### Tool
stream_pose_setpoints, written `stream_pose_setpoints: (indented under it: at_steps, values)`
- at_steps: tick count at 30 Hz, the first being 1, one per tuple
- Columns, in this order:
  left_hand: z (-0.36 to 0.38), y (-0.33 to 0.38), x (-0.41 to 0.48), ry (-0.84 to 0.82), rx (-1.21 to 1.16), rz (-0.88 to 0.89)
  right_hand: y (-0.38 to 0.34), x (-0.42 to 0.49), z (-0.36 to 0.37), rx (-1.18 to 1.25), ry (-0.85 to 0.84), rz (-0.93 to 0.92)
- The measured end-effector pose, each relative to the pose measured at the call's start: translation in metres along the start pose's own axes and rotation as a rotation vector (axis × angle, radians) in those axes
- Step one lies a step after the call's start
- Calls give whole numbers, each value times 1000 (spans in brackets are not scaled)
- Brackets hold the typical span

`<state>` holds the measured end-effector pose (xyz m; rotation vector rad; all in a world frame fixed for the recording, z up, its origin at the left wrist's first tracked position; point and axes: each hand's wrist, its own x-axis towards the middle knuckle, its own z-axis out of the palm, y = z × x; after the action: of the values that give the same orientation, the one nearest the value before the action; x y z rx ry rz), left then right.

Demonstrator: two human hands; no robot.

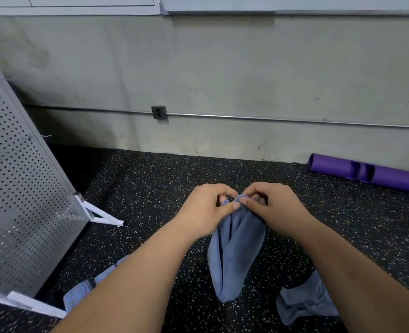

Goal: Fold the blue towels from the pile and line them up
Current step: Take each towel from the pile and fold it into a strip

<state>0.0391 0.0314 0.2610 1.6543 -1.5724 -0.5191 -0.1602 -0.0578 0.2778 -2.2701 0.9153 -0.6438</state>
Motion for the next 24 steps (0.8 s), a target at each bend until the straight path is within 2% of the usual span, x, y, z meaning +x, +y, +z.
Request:
stream_pose_setpoints:
  at_steps: [4, 9, 16, 19, 22, 24]
  values:
    - [1, 4, 0, 58, 76, -5, 5, 2, 1, -9, -8, 2]
    - [-1, 0, 3, 108, 215, -26, 16, 2, -4, -90, -152, 68]
    - [-22, -16, 6, 263, 318, -215, 39, 0, -26, -188, -150, 132]
    - [-23, -19, 7, 268, 287, -247, 40, -1, -29, -206, -39, 70]
    - [-17, -13, 6, 183, 187, -183, 32, 1, -25, -197, 80, 0]
    - [-11, -7, 4, 124, 160, -124, 26, 2, -18, -180, 83, -36]
